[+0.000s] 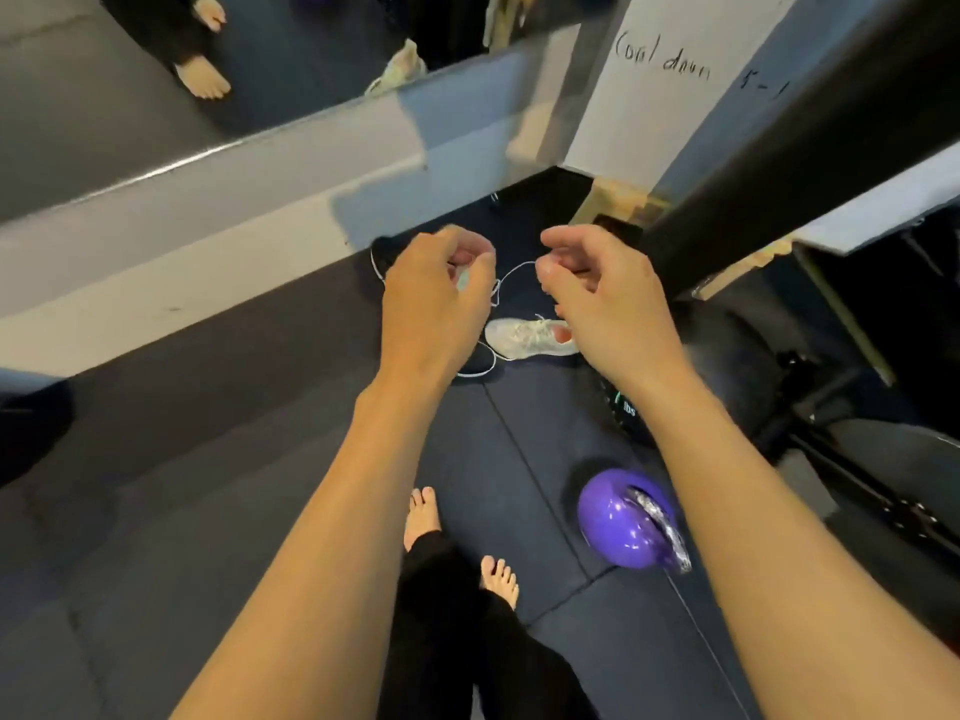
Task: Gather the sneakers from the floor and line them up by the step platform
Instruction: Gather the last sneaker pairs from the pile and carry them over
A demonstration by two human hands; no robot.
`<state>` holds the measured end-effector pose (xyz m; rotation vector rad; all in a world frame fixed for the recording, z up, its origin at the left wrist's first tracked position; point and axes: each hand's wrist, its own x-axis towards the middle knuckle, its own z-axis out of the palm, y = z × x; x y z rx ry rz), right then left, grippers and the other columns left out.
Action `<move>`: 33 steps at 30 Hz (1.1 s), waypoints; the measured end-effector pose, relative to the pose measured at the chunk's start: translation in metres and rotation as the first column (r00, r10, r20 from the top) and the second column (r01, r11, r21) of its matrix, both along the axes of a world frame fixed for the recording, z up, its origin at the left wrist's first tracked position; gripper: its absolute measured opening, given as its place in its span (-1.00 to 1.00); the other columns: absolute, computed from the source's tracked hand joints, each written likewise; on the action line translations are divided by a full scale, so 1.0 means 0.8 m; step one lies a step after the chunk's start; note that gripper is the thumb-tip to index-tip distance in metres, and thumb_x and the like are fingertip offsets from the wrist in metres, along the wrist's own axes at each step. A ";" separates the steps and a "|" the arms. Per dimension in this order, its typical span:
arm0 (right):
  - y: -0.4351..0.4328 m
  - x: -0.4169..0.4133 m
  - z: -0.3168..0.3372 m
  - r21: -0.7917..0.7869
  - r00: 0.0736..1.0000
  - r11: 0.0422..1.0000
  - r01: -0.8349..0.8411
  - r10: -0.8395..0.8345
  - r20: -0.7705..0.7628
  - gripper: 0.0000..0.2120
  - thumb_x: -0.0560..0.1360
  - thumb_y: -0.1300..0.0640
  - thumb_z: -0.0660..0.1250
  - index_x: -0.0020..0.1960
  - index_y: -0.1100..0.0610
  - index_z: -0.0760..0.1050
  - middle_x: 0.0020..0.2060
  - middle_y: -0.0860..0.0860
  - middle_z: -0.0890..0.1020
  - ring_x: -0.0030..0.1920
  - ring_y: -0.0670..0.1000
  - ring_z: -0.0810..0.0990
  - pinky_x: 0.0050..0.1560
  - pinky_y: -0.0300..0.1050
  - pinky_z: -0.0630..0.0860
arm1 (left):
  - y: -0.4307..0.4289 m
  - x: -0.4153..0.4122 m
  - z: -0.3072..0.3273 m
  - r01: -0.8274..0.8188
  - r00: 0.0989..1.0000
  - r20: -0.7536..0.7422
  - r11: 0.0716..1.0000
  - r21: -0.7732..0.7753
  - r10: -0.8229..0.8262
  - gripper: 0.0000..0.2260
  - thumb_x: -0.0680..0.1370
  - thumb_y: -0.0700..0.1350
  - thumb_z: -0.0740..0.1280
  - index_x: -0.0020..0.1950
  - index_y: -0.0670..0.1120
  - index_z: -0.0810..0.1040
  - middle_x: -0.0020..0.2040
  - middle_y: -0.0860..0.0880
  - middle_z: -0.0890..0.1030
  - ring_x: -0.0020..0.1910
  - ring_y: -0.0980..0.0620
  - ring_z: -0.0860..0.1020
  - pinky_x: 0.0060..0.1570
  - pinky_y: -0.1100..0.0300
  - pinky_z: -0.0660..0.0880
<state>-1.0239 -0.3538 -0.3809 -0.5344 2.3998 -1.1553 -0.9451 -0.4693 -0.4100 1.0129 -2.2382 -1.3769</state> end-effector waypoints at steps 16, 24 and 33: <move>0.025 -0.160 -0.583 0.418 0.993 0.903 0.101 -0.117 0.013 -0.67 0.52 0.25 0.22 0.24 0.07 0.51 0.20 0.05 0.57 0.21 0.08 0.51 0.23 -0.06 0.44 | 0.041 -0.150 -0.584 0.077 0.959 0.251 0.972 0.220 -0.133 -0.87 0.49 -0.12 0.29 -0.03 -0.01 0.61 -0.09 0.03 0.61 -0.06 0.05 0.55 -0.09 0.20 0.42; 0.003 -0.218 -0.746 0.712 0.990 0.699 0.065 -0.135 0.042 -0.40 0.51 0.11 0.29 0.46 0.10 0.10 0.32 0.21 0.42 0.33 0.26 0.38 0.30 0.18 0.32 | 0.034 -0.206 -0.713 0.047 0.914 0.373 0.955 0.292 -0.159 -0.92 0.48 -0.15 0.27 -0.19 -0.05 0.54 -0.25 0.03 0.51 -0.19 -0.04 0.45 -0.18 0.16 0.37; -0.018 -0.230 -0.722 0.687 0.971 0.688 0.234 -0.136 -0.195 -0.44 0.29 -0.10 0.52 0.19 0.02 0.40 0.08 0.06 0.56 0.14 0.14 0.49 0.14 0.10 0.23 | 0.028 -0.208 -0.717 0.022 0.902 0.345 0.826 0.563 -0.259 -0.78 0.51 0.01 0.27 -0.18 -0.13 0.53 -0.24 -0.09 0.58 -0.40 -0.02 0.49 -0.38 0.20 0.48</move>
